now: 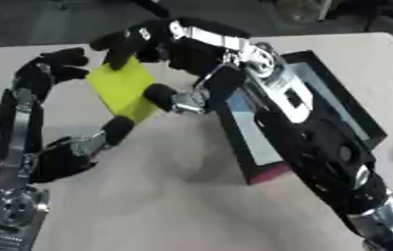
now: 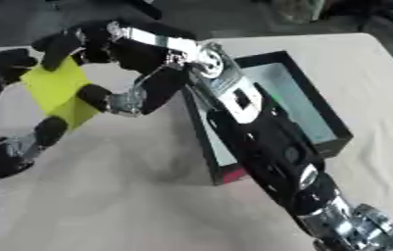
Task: Pick up the objects with one hand, pass them to the other hand, and then place them into the box on the other side of the table.
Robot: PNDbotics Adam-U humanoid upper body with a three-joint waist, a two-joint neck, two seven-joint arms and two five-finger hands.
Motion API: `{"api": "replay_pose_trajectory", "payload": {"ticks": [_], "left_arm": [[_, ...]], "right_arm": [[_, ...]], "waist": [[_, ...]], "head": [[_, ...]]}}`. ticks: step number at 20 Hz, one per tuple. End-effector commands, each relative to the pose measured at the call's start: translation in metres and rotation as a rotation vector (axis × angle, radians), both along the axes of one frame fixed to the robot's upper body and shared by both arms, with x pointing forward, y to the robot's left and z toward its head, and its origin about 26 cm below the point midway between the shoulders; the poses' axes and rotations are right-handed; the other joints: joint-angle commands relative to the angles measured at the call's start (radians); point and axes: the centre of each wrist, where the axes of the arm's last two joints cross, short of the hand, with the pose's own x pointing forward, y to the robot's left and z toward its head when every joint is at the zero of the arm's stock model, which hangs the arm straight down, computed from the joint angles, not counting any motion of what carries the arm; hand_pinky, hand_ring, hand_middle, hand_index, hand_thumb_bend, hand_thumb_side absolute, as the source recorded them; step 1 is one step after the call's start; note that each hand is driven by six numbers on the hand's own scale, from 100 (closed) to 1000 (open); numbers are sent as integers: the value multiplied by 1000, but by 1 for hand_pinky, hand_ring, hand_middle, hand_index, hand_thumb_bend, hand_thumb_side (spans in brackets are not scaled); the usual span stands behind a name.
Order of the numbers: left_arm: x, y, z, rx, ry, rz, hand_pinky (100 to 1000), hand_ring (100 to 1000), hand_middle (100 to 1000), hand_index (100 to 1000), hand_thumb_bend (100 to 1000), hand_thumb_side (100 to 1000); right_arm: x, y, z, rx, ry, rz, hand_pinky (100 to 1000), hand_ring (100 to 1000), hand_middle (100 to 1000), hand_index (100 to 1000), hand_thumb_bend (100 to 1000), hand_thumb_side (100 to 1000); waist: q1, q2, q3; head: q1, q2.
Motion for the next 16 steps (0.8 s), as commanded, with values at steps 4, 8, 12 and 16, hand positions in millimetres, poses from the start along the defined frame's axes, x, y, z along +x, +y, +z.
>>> {"api": "replay_pose_trajectory", "payload": {"ticks": [4, 8, 12, 16], "left_arm": [[0, 17, 6, -16, -17, 39, 796, 675, 680, 807, 760, 619], [1, 29, 2, -20, -6, 79, 796, 675, 680, 808, 757, 619], [1, 34, 2, -23, -3, 95, 796, 675, 680, 808, 757, 617], [1, 34, 2, -24, -3, 96, 796, 675, 680, 808, 757, 617]], "right_arm": [[-3, -12, 15, 24, -27, -30, 863, 1000, 307, 744, 100, 176], [-3, -20, 18, 45, -17, -54, 862, 1000, 307, 739, 100, 167], [-4, -24, 19, 52, -12, -69, 862, 1000, 307, 739, 100, 167], [-4, -24, 19, 53, -11, -70, 862, 1000, 307, 739, 100, 167]], "waist": [[17, -94, -4], [23, -101, -12], [25, -104, -17], [26, -104, -17]], "head": [[-6, 5], [-3, 7], [-2, 8], [-2, 8]]}}
